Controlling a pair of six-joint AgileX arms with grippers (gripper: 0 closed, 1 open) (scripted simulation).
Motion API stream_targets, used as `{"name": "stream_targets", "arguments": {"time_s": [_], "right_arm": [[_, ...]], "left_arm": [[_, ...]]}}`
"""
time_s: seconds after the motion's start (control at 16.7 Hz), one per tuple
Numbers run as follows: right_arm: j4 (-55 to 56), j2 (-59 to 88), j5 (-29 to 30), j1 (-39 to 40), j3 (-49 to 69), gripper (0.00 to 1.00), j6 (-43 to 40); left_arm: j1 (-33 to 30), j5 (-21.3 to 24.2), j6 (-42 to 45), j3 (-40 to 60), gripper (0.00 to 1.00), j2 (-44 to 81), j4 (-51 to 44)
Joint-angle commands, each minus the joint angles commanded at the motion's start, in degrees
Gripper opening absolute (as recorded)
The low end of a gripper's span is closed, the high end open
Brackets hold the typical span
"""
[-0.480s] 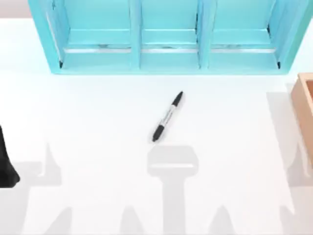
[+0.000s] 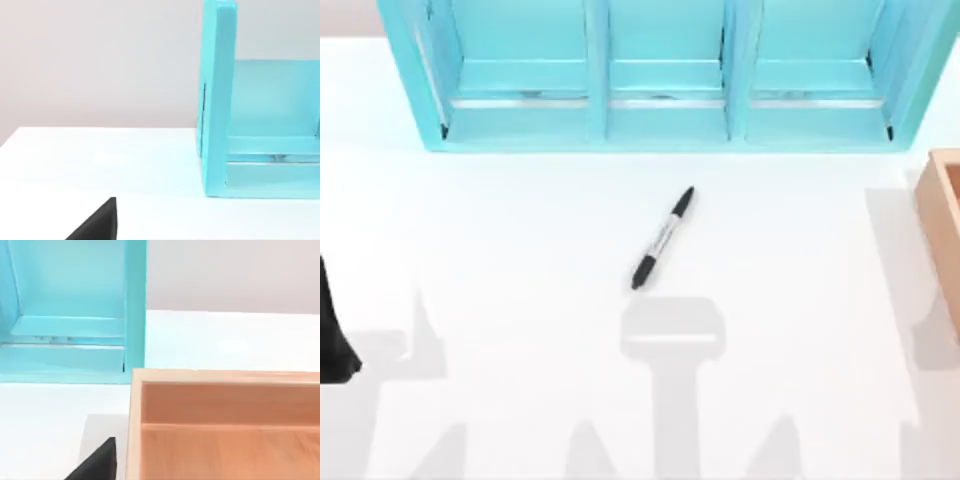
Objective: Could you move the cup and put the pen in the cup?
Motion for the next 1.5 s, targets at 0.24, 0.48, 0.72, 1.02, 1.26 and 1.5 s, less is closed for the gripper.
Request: {"name": "stream_targets", "arguments": {"time_s": [0.24,0.48,0.72,1.02,1.26,1.5], "right_arm": [[-13.55,18.59,0.01,-3.76,16.10,1.00,-3.62],[-29.39,40.87,0.08,-8.19,34.70,1.00,-7.84],[-44.43,62.75,0.07,-12.32,52.71,1.00,-11.90],[-58.72,83.28,0.05,-16.22,69.92,1.00,-15.74],[-64.08,90.63,-0.01,-17.62,75.97,1.00,-17.21],[-64.36,91.01,-0.02,-17.70,76.27,1.00,-17.28]], "left_arm": [[0.00,0.00,0.00,0.00,1.00,0.00,0.00],[0.00,0.00,0.00,0.00,1.00,0.00,0.00],[0.00,0.00,0.00,0.00,1.00,0.00,0.00],[0.00,0.00,0.00,0.00,1.00,0.00,0.00],[0.00,0.00,0.00,0.00,1.00,0.00,0.00],[0.00,0.00,0.00,0.00,1.00,0.00,0.00]]}}
